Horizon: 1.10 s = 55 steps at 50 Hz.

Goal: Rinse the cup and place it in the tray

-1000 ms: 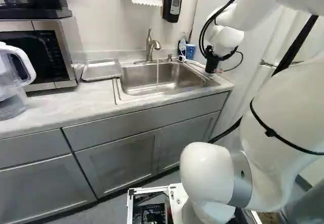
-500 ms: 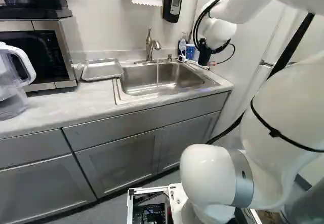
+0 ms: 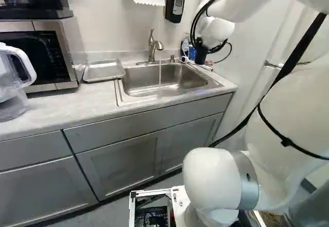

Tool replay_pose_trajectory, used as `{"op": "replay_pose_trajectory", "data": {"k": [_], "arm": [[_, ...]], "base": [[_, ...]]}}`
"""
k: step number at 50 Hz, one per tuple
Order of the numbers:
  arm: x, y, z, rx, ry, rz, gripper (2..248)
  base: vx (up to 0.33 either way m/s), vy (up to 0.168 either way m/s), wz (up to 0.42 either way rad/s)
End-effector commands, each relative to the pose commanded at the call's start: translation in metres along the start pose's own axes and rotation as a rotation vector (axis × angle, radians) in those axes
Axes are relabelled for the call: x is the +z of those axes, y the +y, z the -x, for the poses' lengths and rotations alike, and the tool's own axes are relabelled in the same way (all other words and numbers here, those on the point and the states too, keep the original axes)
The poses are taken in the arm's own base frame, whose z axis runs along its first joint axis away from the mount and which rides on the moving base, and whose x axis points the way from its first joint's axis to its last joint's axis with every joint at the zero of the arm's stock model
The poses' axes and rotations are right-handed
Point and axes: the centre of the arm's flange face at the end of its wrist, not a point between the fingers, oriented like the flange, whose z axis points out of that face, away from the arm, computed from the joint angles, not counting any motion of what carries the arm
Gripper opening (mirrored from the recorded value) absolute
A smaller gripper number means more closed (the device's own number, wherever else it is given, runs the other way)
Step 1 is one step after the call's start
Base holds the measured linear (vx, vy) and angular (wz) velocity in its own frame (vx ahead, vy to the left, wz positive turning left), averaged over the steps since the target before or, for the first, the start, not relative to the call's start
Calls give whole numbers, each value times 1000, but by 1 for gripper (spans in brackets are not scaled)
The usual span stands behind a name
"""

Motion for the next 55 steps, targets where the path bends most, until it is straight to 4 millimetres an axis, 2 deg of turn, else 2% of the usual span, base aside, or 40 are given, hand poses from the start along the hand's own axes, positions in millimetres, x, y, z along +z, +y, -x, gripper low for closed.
{"op": "replay_pose_trajectory", "data": {"k": [17,55], "arm": [[-4,-15,7,-14,-8,-31,120],[18,-17,42,-27,-92,-29,120]], "base": [[0,0,0],[0,0,0]]}}
